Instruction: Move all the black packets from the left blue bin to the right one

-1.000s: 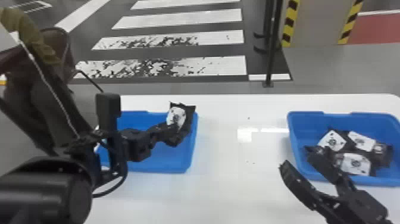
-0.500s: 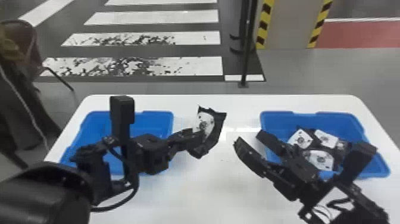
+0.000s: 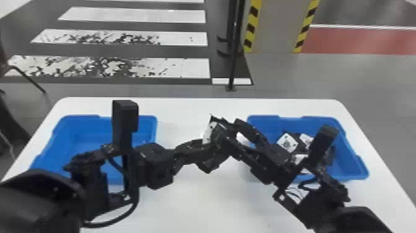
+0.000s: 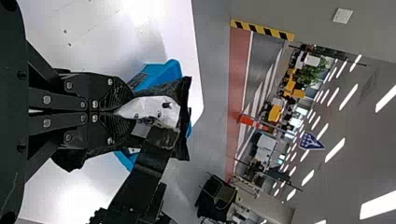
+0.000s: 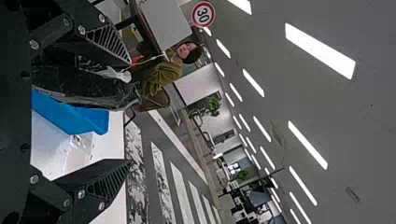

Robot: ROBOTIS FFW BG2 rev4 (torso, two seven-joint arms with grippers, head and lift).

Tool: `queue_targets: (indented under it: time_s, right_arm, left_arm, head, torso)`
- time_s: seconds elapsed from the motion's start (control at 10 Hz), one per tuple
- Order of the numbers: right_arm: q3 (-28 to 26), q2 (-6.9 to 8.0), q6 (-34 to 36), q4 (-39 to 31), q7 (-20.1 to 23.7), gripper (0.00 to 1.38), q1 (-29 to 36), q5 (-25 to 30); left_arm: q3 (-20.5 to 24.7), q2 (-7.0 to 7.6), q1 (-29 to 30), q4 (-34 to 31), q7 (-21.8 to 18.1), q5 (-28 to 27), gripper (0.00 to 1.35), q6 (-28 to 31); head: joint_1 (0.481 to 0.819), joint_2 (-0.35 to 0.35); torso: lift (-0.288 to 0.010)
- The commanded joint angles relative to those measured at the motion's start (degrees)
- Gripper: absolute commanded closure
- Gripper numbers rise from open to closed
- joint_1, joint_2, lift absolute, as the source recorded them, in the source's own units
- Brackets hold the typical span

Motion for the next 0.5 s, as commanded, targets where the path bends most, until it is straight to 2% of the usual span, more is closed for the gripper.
queue_targets:
  time_s: [0.0, 0.1, 0.3, 0.4]
  right_arm:
    - [0.75, 0.08, 0.04, 1.12, 0.00, 1.05, -0.36, -0.68]
    - [0.75, 0.16, -0.39, 0.98, -0.09, 1.26, -0.22, -0.56]
    - [0.75, 0.16, -1.93, 1.12, -0.18, 1.28, -0.22, -1.36]
    - [0.86, 0.16, -1.93, 0.98, -0.18, 1.28, -0.08, -1.82]
  left_arm:
    - [-0.14, 0.02, -0.04, 0.08, 0.00, 0.23, 1.21, 0.04]
    - [-0.02, 0.02, -0.04, 0.08, 0.00, 0.23, 1.21, 0.04]
    - [0.32, -0.07, 0.24, 0.08, 0.09, 0.46, 1.21, -0.25]
    - [0.89, -0.16, 0.67, 0.08, 0.26, 0.69, 1.10, -0.81]
  head:
    - [0.695, -0.039]
    - [0.695, -0.034]
    - [0.695, -0.032]
    - [0.695, -0.033]
  torso:
    - [-0.140]
    - [-0.140]
    - [-0.140]
    - [-0.140]
